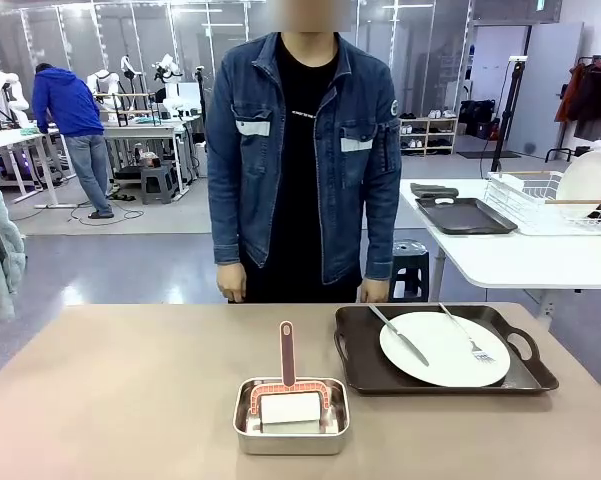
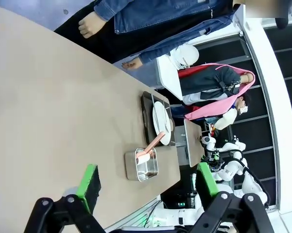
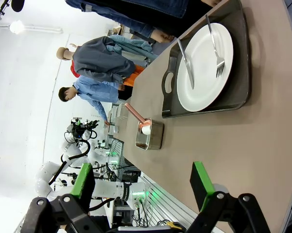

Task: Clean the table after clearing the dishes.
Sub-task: When the right (or left) Handle tray is removed, use the right hand (or left hand) to clean the right (or left) side of the table with the Lint Roller.

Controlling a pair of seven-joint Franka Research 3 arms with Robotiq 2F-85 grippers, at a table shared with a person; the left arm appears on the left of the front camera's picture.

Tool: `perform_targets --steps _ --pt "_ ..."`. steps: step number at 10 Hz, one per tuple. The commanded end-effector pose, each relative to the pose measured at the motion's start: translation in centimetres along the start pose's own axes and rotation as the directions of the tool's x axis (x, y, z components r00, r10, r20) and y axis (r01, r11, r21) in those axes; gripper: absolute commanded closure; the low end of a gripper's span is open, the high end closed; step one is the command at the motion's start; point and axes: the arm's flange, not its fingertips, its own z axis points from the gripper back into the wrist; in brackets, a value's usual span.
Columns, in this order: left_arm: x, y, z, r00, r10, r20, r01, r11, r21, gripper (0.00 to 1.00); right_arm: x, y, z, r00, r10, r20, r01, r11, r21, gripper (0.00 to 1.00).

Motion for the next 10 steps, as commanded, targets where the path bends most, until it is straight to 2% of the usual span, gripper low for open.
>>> perform_targets --steps 1,10 --pt "-0.09 -0.39 0.36 1.0 0.027 0.003 -0.027 1.0 -0.004 0.0 -0.1 0.28 0.02 1.0 0.0 0.001 0.0 1.0 0.002 0.0" --pt "-0.09 -0.39 0.36 1.0 0.027 0.003 -0.027 1.0 -0.004 0.0 -0.1 0.28 0.02 1.0 0.0 0.001 0.0 1.0 0.002 0.0"
